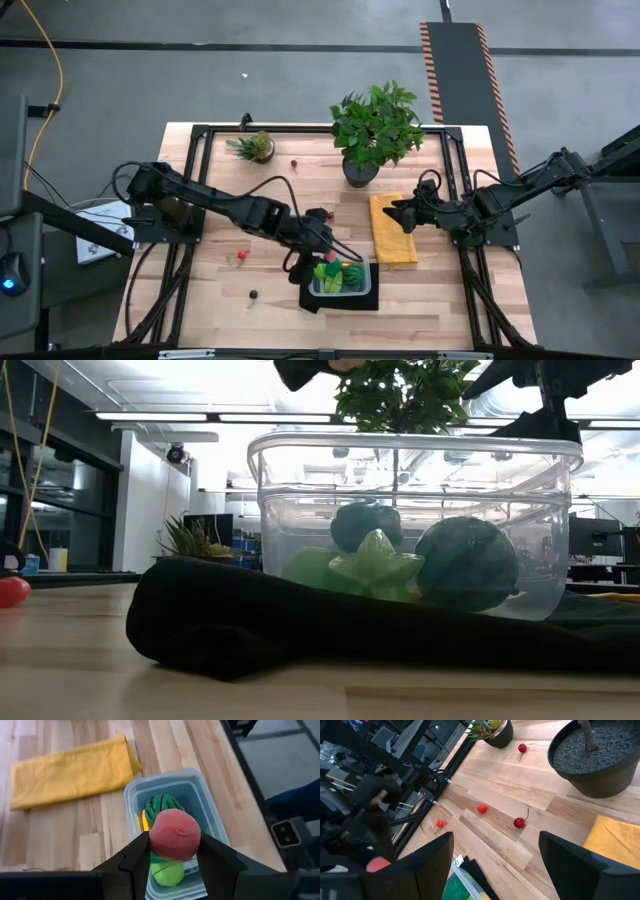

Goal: Pick and placing Produce into tupperware
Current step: Put the peach into the transparent bin

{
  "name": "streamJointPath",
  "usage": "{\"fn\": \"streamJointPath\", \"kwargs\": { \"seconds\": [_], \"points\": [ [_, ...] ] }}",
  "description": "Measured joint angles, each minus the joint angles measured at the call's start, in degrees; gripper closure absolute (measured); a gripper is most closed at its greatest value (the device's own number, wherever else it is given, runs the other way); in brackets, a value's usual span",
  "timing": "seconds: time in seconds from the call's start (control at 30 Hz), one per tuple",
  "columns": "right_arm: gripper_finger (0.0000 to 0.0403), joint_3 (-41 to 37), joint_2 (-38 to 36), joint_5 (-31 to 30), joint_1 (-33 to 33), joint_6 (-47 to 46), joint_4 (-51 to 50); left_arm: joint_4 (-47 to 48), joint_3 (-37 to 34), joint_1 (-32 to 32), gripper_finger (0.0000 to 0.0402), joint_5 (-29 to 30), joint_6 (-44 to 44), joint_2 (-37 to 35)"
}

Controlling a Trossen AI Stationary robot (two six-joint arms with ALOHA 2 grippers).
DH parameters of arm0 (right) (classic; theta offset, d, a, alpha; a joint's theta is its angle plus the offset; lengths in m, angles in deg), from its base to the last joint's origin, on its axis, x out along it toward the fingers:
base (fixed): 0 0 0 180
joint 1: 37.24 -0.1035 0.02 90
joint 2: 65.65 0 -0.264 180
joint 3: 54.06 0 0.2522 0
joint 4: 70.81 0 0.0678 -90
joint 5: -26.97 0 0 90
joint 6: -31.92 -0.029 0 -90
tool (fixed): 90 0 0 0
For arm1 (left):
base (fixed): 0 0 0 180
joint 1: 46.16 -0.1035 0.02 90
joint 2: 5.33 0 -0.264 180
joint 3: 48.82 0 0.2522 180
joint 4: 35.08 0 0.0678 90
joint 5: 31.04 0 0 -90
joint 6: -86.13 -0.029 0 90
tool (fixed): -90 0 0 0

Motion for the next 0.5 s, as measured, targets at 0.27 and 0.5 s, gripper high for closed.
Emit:
{"fn": "streamJointPath", "kwargs": {
  "seconds": [0.27,0.5],
  "points": [
    [0.0121,0.0,0.0,0.0,0.0,0.0,0.0,2.4,1.1,0.0,0.0263,-1.3,-0.1,4.0],
    [0.0121,0.0,0.0,0.0,0.0,0.0,0.1,3.5,1.1,0.1,0.0263,-3.9,0.1,7.4]
  ]
}}
